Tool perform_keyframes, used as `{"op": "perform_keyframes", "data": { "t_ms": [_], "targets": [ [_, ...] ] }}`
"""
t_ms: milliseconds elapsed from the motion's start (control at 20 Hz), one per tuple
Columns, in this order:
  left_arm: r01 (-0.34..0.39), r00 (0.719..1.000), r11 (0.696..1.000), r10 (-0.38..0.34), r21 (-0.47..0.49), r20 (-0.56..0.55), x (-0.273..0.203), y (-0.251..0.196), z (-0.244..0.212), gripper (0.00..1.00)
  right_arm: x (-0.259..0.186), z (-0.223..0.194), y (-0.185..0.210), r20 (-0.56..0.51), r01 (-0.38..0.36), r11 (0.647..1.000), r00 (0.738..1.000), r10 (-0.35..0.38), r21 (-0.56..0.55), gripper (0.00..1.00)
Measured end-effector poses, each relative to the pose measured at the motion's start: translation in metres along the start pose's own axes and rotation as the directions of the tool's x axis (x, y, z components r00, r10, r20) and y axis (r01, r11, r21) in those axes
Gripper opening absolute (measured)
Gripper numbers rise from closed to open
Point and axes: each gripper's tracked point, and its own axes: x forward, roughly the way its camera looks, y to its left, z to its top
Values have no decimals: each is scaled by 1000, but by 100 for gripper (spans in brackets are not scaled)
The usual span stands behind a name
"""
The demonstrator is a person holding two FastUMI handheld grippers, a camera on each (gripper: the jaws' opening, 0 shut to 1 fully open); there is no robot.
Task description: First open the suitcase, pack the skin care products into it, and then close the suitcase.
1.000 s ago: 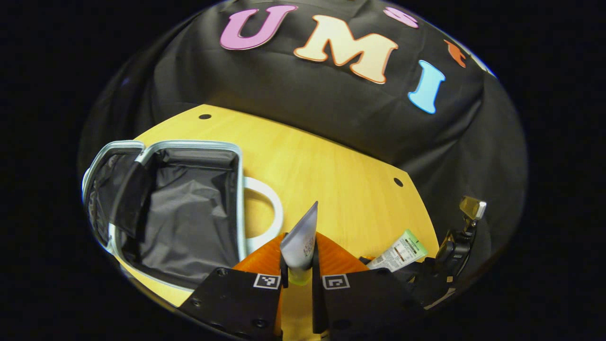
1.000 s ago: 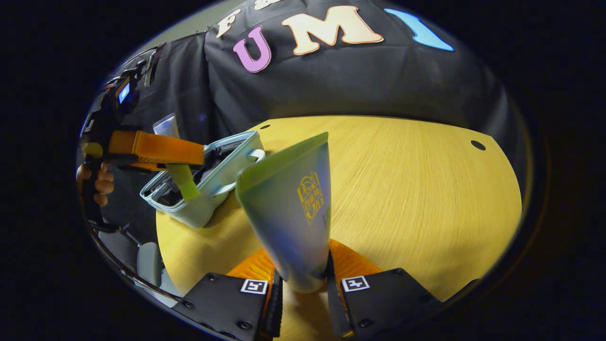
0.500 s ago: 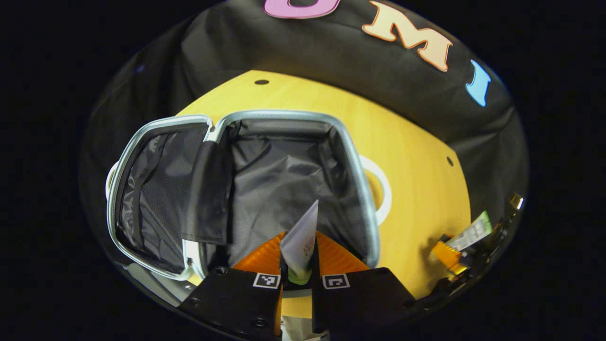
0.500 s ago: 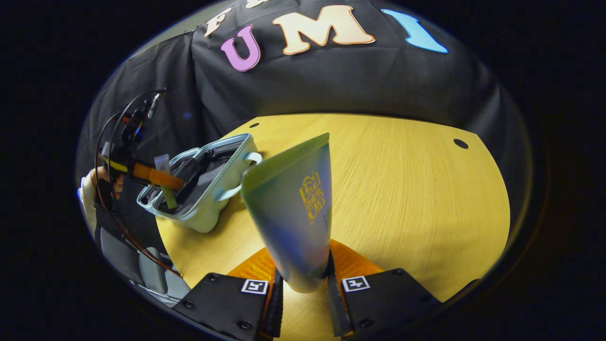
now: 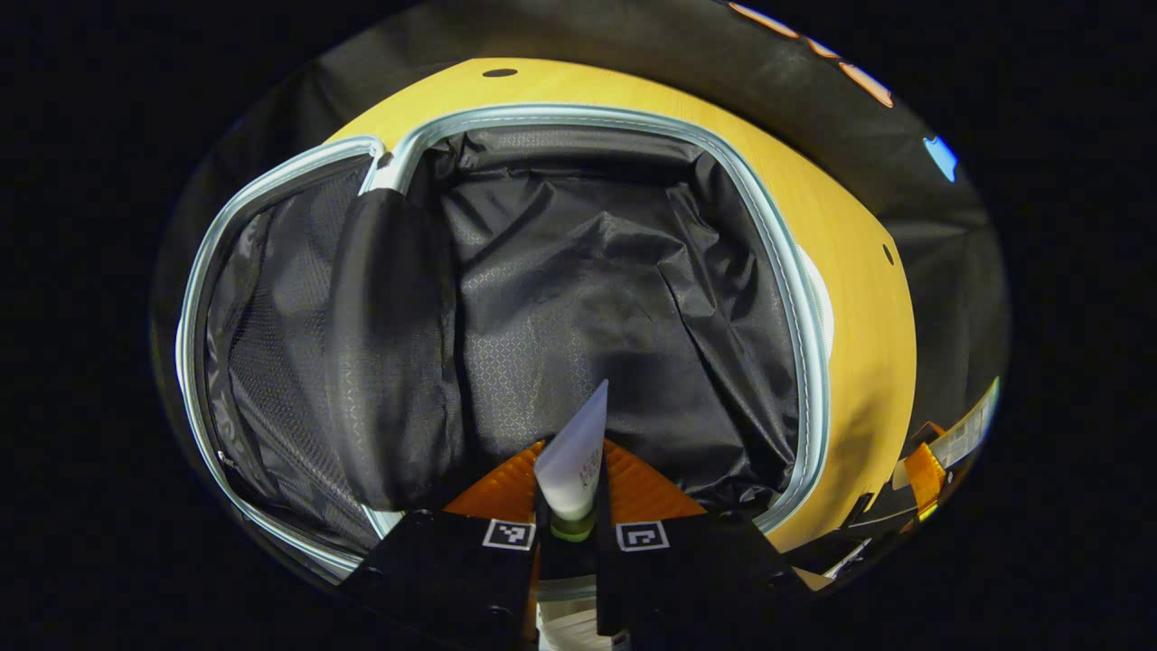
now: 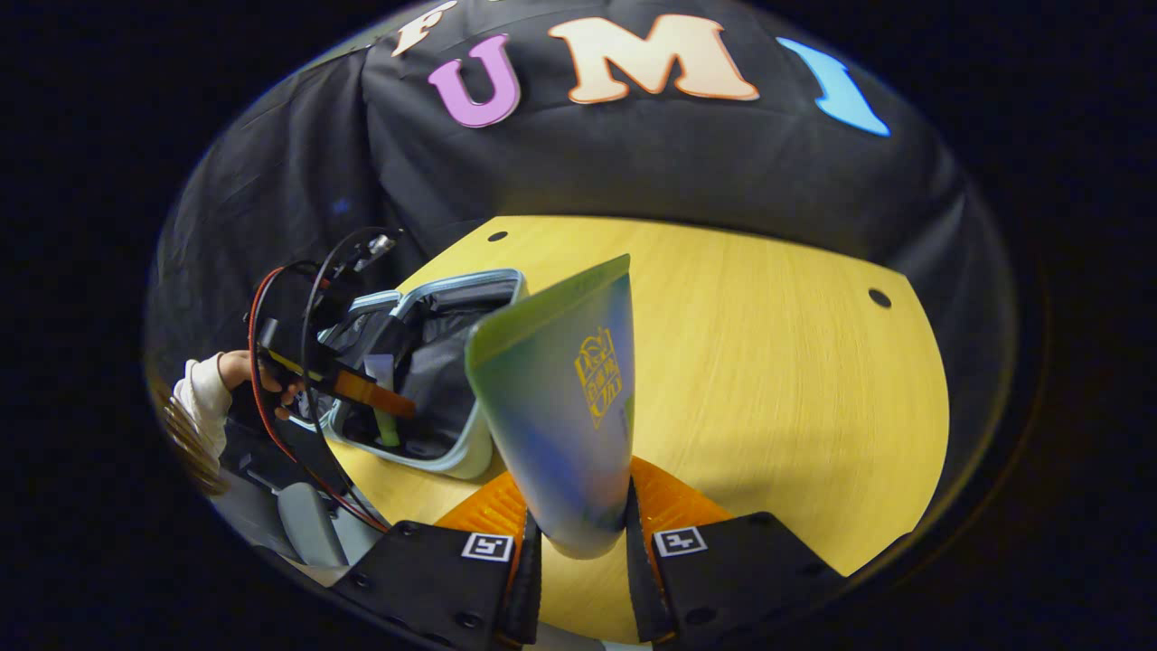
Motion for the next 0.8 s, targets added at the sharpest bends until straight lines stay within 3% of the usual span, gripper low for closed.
{"op": "perform_keyframes", "data": {
  "t_ms": [50,100,250,400,450,550,750,800],
  "targets": [
    [6,1000,1000,-6,7,10,-3,0,2,18,3,10,14,7,-6,1000,1000,6,-15,38],
    [12,1000,1000,-12,12,22,-5,0,4,30,9,17,30,9,-19,1000,1000,20,-18,38],
    [37,997,999,-38,9,60,-26,-1,7,84,26,31,77,-4,-75,997,997,75,-29,38],
    [62,993,998,-62,0,100,-53,7,7,84,50,28,113,-52,-127,989,991,123,-75,38],
    [68,991,998,-66,-11,112,-62,13,6,89,58,24,125,-68,-143,986,988,138,-86,42],
    [74,987,996,-66,-50,147,-82,28,6,87,75,14,146,-104,-180,980,980,170,-90,39],
    [33,971,993,-5,-114,239,-123,78,17,88,110,-8,169,-205,-196,977,963,176,-83,38],
    [17,965,990,20,-139,261,-131,94,19,89,119,-13,174,-225,-199,976,958,176,-84,42]
  ]
}}
